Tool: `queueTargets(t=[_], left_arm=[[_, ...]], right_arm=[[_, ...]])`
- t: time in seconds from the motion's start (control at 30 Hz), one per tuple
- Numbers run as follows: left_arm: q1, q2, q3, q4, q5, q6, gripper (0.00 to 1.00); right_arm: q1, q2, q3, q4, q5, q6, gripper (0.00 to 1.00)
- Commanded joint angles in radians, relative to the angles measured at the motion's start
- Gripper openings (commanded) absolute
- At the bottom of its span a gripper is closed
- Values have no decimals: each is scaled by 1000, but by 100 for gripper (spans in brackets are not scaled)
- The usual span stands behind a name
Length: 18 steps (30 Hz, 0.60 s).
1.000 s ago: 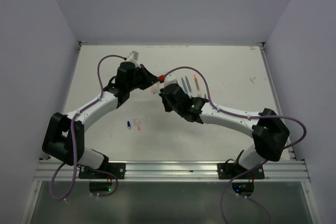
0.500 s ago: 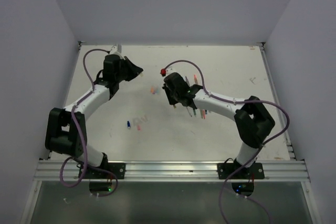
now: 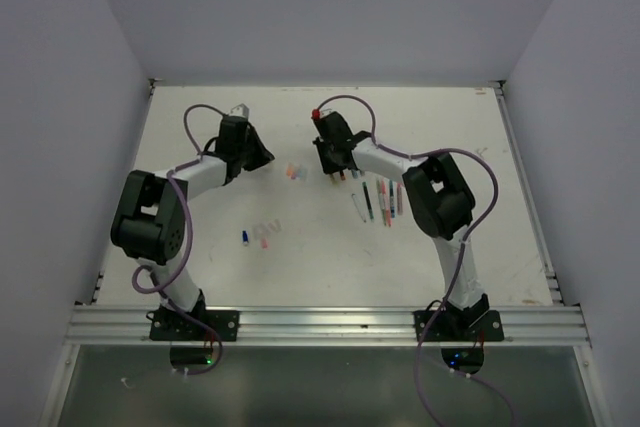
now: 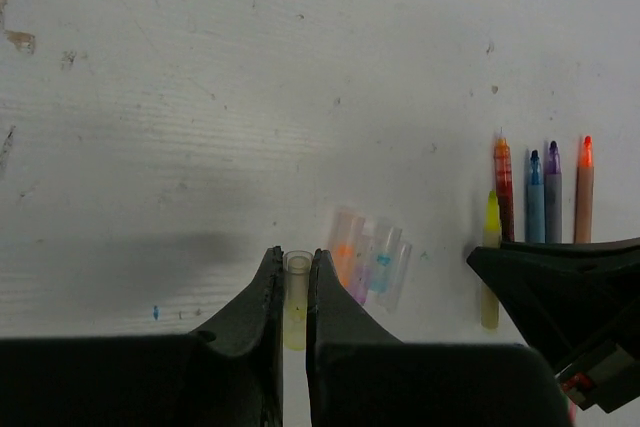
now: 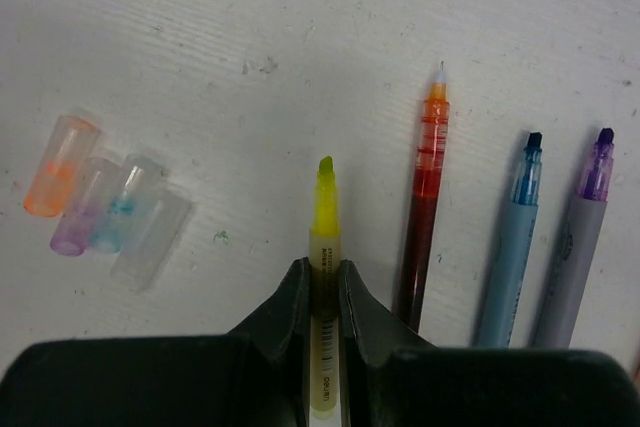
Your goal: Open the pen caps
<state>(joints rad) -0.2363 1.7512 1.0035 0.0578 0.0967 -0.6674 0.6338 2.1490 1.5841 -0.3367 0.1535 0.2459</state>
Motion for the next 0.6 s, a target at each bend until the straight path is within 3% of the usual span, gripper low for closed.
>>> queueTargets(t=[0.0, 0.33, 0.57], left_arm=[[-18, 51, 73, 13, -25, 40, 0], [-51, 129, 104, -15, -71, 52, 1], [-58, 163, 101, -12, -78, 55, 14]], right_arm=[[-8, 44, 94, -25, -25, -31, 0], [-37, 101, 137, -39, -29, -31, 2], [-40, 121, 145, -45, -31, -36, 11]])
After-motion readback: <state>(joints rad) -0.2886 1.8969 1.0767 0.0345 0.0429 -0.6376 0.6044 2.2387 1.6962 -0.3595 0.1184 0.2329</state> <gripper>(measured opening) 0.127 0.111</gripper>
